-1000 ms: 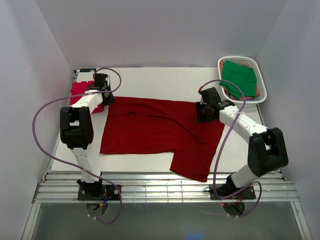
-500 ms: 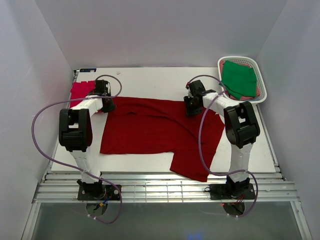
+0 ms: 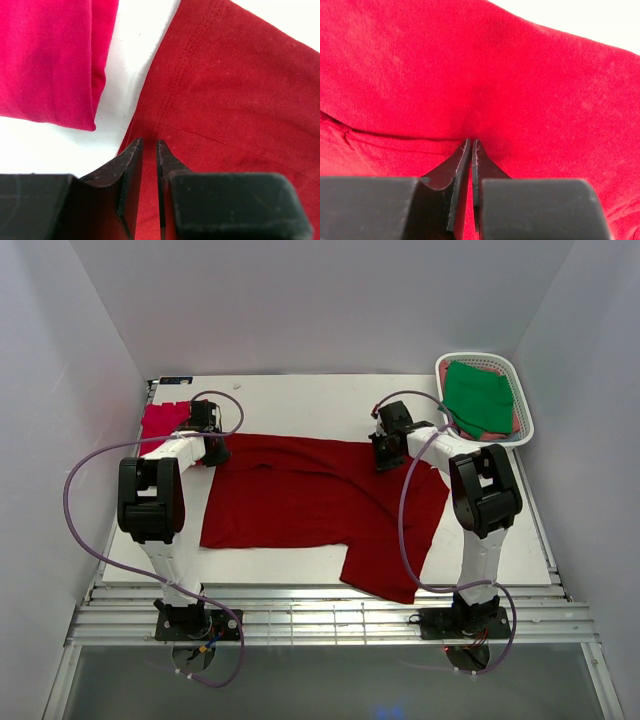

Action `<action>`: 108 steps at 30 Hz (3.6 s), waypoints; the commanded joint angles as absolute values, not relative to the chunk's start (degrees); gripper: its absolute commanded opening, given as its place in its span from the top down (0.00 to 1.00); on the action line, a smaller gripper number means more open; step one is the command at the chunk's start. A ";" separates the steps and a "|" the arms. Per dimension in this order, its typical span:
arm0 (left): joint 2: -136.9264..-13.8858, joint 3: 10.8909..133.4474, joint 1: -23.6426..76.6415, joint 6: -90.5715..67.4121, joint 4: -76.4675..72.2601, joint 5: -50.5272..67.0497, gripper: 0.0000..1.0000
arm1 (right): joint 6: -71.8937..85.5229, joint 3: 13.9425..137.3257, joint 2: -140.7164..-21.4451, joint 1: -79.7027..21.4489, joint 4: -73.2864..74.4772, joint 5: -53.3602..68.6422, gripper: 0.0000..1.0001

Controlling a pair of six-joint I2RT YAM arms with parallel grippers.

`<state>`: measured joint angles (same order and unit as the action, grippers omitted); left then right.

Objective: Fold and stack the t-shirts
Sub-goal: Fold the tshirt

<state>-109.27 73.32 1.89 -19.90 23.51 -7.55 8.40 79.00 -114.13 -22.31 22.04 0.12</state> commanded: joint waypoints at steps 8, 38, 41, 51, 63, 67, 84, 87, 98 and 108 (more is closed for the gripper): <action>-103.71 72.77 2.11 -19.60 24.17 -9.40 0.73 | 8.61 76.29 -104.61 -23.02 22.58 2.99 0.92; -97.91 69.26 2.11 -20.48 29.00 -6.95 0.73 | 21.97 60.11 -89.91 -45.61 25.92 2.99 0.86; -98.17 69.08 2.11 -20.48 29.00 -6.24 0.73 | 22.32 60.99 -90.70 -47.28 27.94 2.81 0.70; -99.75 73.38 2.90 -21.80 27.51 -3.78 0.82 | 22.50 65.48 -83.41 -45.01 31.29 -12.03 0.54; -112.14 90.08 4.13 -22.94 27.25 -4.22 1.00 | 18.28 74.08 -97.63 -24.18 31.38 -16.52 0.82; -117.06 93.51 4.75 -23.03 26.55 -2.21 1.00 | 17.58 78.48 -105.88 -20.84 31.29 -16.96 0.84; -125.77 92.72 4.13 -25.49 26.28 -10.37 1.00 | 17.05 91.48 -123.56 -14.77 34.19 -16.17 0.85; -126.47 93.69 3.25 -26.02 26.37 -10.72 1.00 | 16.70 98.07 -128.03 -13.80 35.59 -15.65 0.85; -129.90 103.97 3.08 -24.52 28.48 -9.15 1.00 | 15.38 114.79 -136.23 -10.20 39.20 -10.56 0.85; -117.96 104.68 3.78 -21.10 16.00 -0.09 0.71 | 9.93 102.23 -114.89 -10.02 19.17 -2.99 0.79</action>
